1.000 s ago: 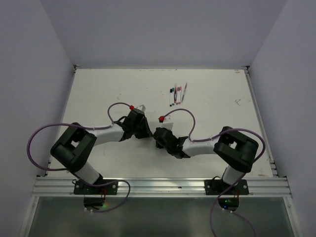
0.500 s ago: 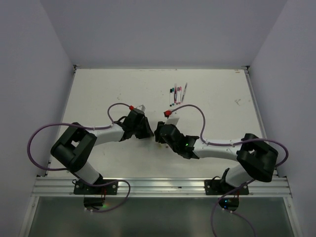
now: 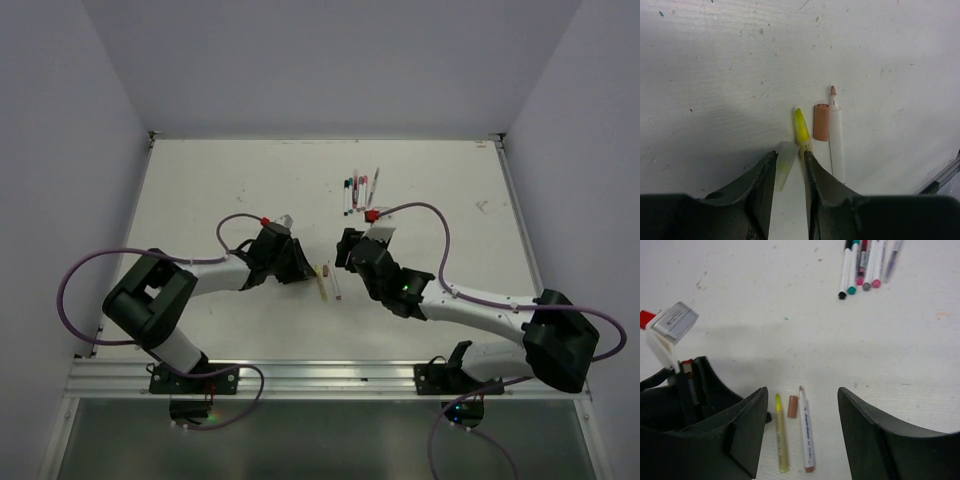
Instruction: Open the pen caps
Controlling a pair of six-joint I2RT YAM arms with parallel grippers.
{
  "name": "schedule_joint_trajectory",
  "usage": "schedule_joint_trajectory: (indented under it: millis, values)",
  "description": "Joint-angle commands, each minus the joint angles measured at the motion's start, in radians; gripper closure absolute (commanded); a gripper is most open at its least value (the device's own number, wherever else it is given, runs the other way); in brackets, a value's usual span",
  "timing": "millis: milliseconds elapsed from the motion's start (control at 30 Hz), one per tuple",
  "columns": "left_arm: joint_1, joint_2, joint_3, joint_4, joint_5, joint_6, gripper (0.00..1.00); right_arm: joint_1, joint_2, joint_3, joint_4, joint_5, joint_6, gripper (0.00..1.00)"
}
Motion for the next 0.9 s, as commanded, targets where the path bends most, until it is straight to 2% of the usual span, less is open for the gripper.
schedule_joint_trajectory:
  millis: [0, 167, 333, 433, 567, 600, 633, 700, 733, 867]
  values:
    - [-0.008, -0.006, -0.043, 0.044, 0.026, -0.066, 0.67, -0.060, -0.029, -0.011, -0.015, 0.045, -0.008, 0.38]
    - [-0.009, -0.026, -0.067, 0.078, 0.017, -0.121, 0.68, -0.160, -0.014, -0.015, 0.000, -0.016, -0.014, 0.38]
    - [-0.009, -0.052, -0.064, 0.065, -0.001, -0.125, 0.68, -0.275, 0.084, 0.037, 0.006, -0.076, -0.037, 0.38]
    - [-0.009, -0.077, -0.044, 0.012, -0.043, -0.097, 0.68, -0.345, 0.178, 0.132, -0.012, -0.105, -0.053, 0.39]
    - [-0.005, -0.123, -0.013, -0.071, -0.133, -0.039, 0.67, -0.425, 0.319, 0.277, -0.084, -0.146, -0.067, 0.47]
    - [-0.003, -0.132, 0.005, -0.108, -0.148, -0.028, 0.62, -0.439, 0.348, 0.307, -0.089, -0.154, -0.073, 0.47]
    - [-0.002, -0.152, 0.014, -0.138, -0.185, -0.005, 0.62, -0.462, 0.395, 0.363, -0.098, -0.165, -0.086, 0.47]
    - [0.000, -0.181, 0.040, -0.168, -0.213, 0.018, 0.51, -0.487, 0.454, 0.426, -0.115, -0.182, -0.096, 0.47]
    - [0.000, -0.192, 0.048, -0.198, -0.242, 0.042, 0.50, -0.511, 0.516, 0.498, -0.135, -0.197, -0.096, 0.47]
    - [0.006, -0.245, 0.082, -0.252, -0.306, 0.111, 0.30, -0.556, 0.655, 0.662, -0.193, -0.214, -0.116, 0.49]
